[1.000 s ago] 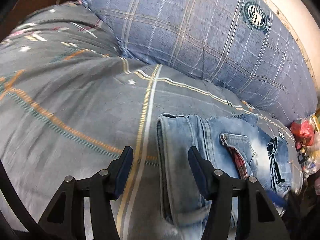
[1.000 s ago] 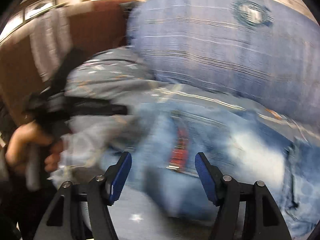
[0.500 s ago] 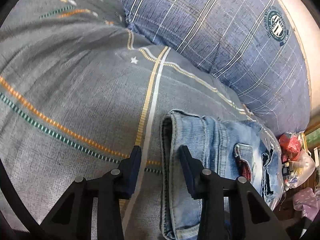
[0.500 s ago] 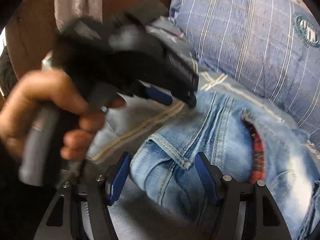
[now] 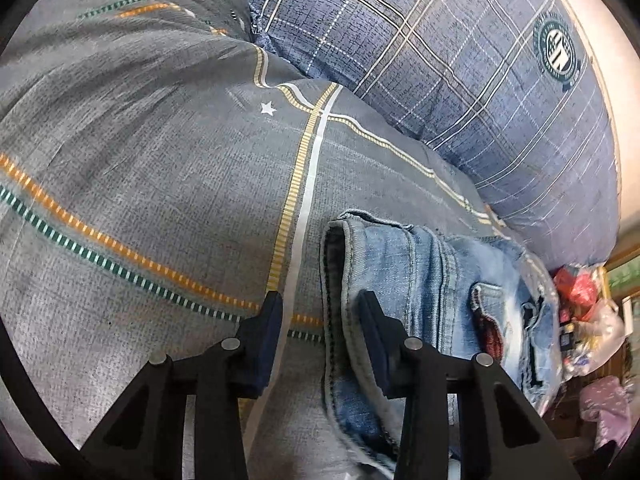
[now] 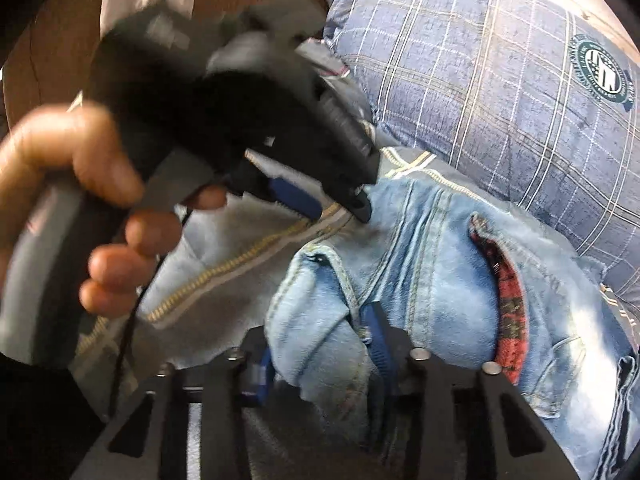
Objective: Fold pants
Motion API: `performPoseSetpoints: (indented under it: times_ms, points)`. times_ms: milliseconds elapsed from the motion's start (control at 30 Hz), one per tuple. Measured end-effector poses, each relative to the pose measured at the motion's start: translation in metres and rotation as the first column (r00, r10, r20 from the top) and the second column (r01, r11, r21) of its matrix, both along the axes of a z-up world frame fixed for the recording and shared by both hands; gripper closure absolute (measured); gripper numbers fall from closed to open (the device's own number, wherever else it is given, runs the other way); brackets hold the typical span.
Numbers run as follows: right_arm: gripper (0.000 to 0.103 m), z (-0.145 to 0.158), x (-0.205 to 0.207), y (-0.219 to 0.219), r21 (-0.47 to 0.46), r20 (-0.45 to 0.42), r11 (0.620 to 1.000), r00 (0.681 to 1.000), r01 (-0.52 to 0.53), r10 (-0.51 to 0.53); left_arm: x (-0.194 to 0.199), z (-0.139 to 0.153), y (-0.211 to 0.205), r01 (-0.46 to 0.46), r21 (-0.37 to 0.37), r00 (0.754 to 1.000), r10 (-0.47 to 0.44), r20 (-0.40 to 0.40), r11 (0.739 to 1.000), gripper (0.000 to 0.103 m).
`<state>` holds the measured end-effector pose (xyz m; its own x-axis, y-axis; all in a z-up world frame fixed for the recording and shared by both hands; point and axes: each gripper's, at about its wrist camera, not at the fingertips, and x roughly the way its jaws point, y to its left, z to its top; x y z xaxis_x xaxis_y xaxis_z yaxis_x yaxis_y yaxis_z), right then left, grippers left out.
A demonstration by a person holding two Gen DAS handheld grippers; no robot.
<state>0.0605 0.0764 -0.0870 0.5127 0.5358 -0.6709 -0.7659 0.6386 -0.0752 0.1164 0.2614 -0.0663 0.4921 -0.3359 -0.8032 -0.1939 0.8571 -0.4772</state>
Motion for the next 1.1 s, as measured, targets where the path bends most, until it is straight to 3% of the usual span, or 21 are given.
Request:
performPoseSetpoints:
  times_ms: [100, 200, 400, 633, 767, 800, 867, 900, 1000, 1100]
  points:
    - [0.066, 0.012, 0.001, -0.009, 0.039, -0.025, 0.999, 1.000, 0.005, -0.004, -0.001, 0.001, 0.001, -0.006, -0.023, 1.000, 0.006, 0.009, 1.000, 0.061]
    - [0.066, 0.016, 0.001, -0.017, 0.065, -0.050, 0.998, 0.999, 0.002, 0.001, 0.001, -0.002, -0.001, -0.009, -0.051, 1.000, 0.009, 0.002, 0.999, 0.049]
    - [0.068, 0.027, -0.011, -0.017, 0.074, -0.007, 0.997, 1.000, -0.004, 0.005, 0.000, -0.007, 0.002, -0.033, -0.151, 0.999, 0.034, 0.002, 0.988, 0.041]
    - [0.070, 0.037, -0.007, -0.022, 0.111, -0.022, 0.994, 1.000, -0.002, 0.004, 0.004, -0.012, -0.009, -0.005, -0.246, 1.000, 0.002, -0.015, 0.969, 0.041]
    - [0.071, 0.037, -0.011, -0.020, 0.103, -0.022, 0.995, 1.000, -0.009, 0.011, 0.008, -0.009, -0.021, 0.020, -0.226, 1.000, -0.020, 0.002, 0.974, 0.041]
    - [0.071, 0.035, -0.007, -0.019, 0.102, -0.023, 0.995, 1.000, -0.008, 0.011, 0.008, -0.009, -0.021, 0.021, -0.223, 1.000, -0.020, 0.005, 0.975, 0.043]
    - [0.071, 0.033, 0.001, -0.017, 0.100, -0.028, 0.995, 1.000, -0.008, 0.011, 0.008, -0.009, -0.022, 0.030, -0.226, 1.000, -0.029, 0.009, 0.974, 0.061]
    - [0.071, 0.032, 0.003, -0.017, 0.099, -0.030, 0.995, 0.999, -0.008, 0.011, 0.008, -0.009, -0.022, 0.040, -0.233, 0.999, -0.039, 0.012, 0.972, 0.078]
    - [0.071, 0.031, 0.010, -0.016, 0.100, -0.033, 0.995, 0.999, -0.008, 0.011, 0.007, 0.000, -0.030, 0.069, -0.190, 0.997, -0.061, 0.047, 0.979, 0.088]
    - [0.071, 0.033, 0.012, -0.016, 0.107, -0.036, 0.994, 0.999, -0.003, 0.007, 0.005, 0.010, -0.036, 0.091, -0.130, 0.993, -0.080, 0.087, 0.987, 0.092]
